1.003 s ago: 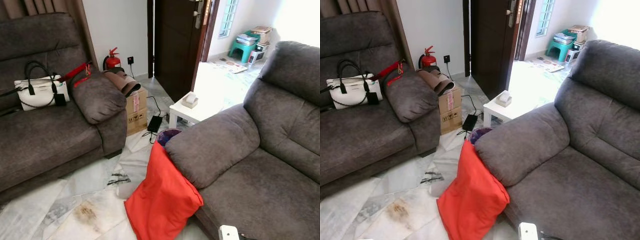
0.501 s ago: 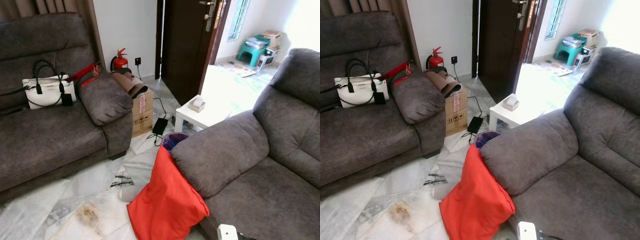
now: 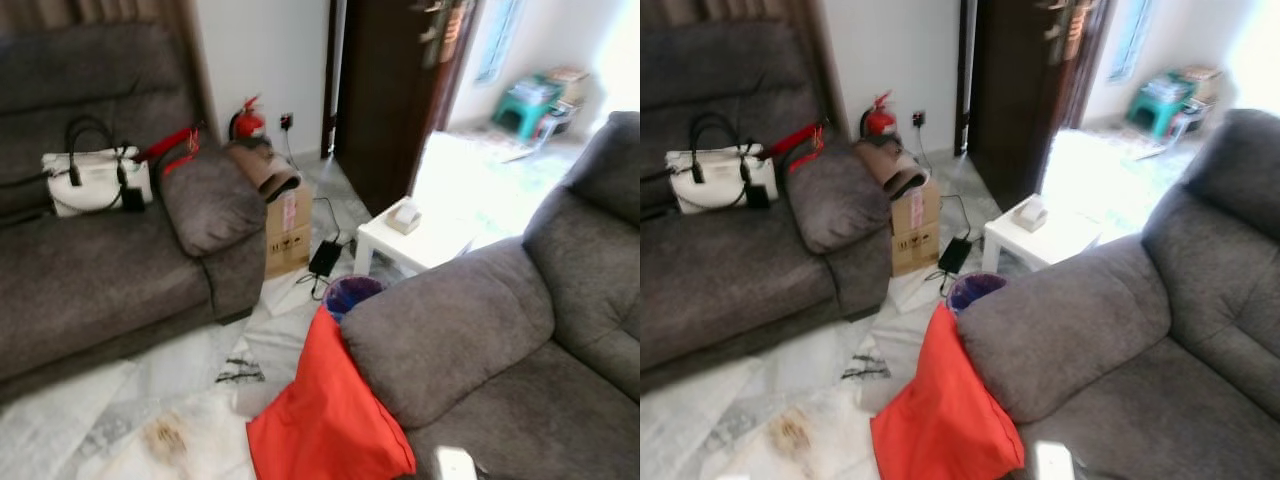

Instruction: Move the pillow to the sofa from floor

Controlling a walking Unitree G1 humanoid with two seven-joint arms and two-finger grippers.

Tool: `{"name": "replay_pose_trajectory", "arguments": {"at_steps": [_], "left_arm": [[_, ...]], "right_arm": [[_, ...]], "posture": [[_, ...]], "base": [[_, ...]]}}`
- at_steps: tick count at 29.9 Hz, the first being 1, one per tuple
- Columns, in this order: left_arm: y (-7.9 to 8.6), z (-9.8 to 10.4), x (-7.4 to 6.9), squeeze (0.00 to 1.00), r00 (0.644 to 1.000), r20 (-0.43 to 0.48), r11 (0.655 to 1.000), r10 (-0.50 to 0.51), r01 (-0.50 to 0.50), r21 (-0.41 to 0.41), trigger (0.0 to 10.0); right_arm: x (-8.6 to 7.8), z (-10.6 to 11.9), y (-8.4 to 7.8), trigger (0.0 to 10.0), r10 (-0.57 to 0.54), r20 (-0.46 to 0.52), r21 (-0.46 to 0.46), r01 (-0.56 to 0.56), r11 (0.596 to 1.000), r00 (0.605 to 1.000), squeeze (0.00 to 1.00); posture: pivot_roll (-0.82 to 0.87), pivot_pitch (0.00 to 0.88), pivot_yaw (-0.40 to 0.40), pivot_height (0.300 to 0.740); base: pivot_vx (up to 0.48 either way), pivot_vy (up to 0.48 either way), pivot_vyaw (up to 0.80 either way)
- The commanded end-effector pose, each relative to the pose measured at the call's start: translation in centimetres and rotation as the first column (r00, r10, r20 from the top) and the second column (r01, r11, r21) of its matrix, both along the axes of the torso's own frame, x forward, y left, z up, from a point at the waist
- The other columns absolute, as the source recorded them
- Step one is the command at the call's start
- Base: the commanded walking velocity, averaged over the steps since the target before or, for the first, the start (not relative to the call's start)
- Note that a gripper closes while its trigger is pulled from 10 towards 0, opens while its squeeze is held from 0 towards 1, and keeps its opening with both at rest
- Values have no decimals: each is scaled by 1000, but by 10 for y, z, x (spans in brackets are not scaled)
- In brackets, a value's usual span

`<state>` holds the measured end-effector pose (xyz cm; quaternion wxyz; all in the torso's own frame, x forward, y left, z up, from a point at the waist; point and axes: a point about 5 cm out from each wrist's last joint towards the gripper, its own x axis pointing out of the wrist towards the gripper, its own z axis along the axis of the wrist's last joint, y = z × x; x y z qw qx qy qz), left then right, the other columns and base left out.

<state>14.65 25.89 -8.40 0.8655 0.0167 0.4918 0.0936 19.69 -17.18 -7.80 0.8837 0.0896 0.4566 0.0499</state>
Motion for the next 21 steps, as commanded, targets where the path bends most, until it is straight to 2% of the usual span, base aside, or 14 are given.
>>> {"name": "replay_pose_trajectory", "arguments": {"at_steps": [1,7,19,21], "left_arm": [[-2,-1,-1,0,1000,-1,1000,-4,4,9,10000],[0,0,-1,0,999,27,999,37,-37,27,10000],[2,0,-2,0,1000,15,999,10,-10,35,10000],[2,0,-3,0,1000,12,999,7,-8,35,10000]], "right_arm": [[-9,-4,-10,10000,-42,-21,-7,42,999,999,0],[-8,-3,-8,10000,-43,3,7,43,999,999,0],[-8,-3,-6,10000,-18,13,-4,18,1000,1000,0],[-8,-3,-6,10000,-14,15,-9,14,1000,1000,0]], "posture": [[78,0,2,740],[70,0,8,740],[57,0,28,740],[53,0,31,740]], "base": [[0,0,0],[0,0,0],[0,0,0],[0,0,800]]}}
